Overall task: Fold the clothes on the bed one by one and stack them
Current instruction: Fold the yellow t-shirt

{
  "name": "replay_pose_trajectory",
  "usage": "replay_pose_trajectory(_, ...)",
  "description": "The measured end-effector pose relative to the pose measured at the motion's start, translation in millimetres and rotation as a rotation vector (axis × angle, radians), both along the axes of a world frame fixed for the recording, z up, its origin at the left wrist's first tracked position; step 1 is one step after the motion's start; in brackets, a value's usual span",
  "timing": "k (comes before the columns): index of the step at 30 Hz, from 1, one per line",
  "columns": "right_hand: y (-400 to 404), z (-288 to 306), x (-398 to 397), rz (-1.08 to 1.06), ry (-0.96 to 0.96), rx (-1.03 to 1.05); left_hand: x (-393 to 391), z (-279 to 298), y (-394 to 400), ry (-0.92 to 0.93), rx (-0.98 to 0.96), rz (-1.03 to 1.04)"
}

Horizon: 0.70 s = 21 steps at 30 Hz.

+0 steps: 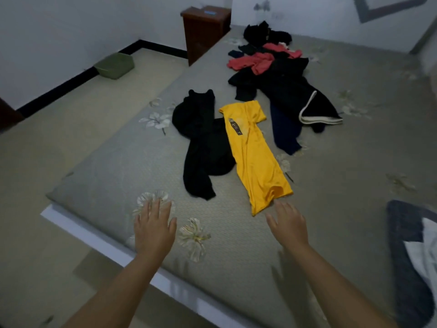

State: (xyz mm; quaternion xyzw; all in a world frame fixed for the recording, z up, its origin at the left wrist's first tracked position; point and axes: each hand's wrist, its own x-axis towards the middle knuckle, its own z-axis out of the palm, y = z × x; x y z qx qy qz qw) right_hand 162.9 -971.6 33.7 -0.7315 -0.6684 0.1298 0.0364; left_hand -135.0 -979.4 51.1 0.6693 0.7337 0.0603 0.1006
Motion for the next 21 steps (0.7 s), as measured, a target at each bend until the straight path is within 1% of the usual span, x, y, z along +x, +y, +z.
replay_pose_trajectory(3, 24, -12, -8, -0.056, 0.001, 0.022, -24, -15, 18, 0.03, -0.098, -0.046)
replay_pose_trajectory(6, 54, -34, -7, -0.123, -0.028, -0.028, -37, -38, 42, 0.022, -0.18, -0.082)
replay_pose_trajectory(8, 75, -51, -8, -0.117, -0.043, -0.031, -41, -56, 62, 0.023, -0.188, -0.122)
replay_pose_trajectory(12, 133, -90, -4, -0.16, -0.103, -0.118, -35, -93, 120, 0.013, -0.252, -0.197)
replay_pose_trajectory(16, 191, -128, 8, -0.291, -0.047, -0.146, -21, -136, 190, 0.009, -0.259, -0.294)
replay_pose_trajectory(18, 211, -148, 17, -0.379, -0.068, -0.14, -12, -153, 220, -0.011, -0.249, -0.325)
replay_pose_trajectory(21, 227, -168, 24, -0.551, -0.035, -0.199, 1, -181, 243, -0.068, -0.18, -0.383)
